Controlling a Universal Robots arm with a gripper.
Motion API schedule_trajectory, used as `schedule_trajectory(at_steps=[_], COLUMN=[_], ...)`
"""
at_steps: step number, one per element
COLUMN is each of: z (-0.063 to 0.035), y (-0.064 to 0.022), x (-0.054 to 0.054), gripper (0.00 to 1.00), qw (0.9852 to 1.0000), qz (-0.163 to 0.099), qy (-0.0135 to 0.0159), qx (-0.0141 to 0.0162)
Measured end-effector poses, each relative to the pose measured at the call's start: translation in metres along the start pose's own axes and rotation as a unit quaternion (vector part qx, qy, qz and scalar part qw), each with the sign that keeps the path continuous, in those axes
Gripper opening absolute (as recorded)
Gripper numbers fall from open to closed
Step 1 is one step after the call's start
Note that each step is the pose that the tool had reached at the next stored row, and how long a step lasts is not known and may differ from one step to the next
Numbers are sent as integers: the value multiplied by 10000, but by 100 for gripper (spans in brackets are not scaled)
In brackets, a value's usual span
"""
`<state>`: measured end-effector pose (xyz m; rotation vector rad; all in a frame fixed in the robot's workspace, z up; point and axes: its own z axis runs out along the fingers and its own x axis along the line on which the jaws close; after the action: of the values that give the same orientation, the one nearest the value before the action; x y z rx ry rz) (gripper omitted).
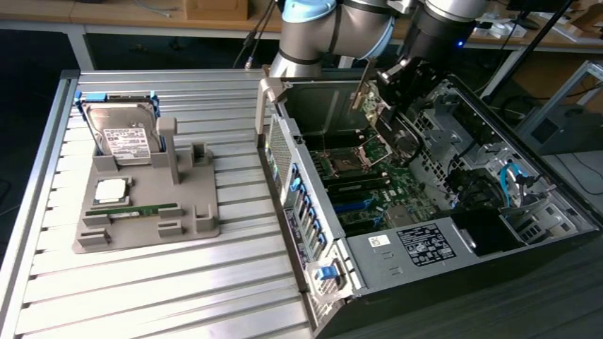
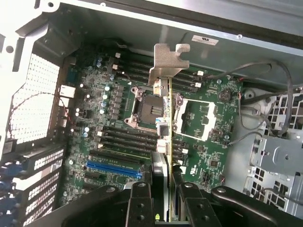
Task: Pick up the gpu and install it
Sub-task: 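Insert the gpu into the slot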
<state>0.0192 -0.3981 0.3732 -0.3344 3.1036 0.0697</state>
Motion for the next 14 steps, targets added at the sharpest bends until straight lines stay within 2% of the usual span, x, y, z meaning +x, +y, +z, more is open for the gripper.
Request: schedule_trajectory(at_steps=[7,14], z=[1,1], y=[0,0], x=[0,0], gripper=[27,27], qw=[9997,9984], qz=[-246,-559], qy=[10,24], qx=[-6,-13])
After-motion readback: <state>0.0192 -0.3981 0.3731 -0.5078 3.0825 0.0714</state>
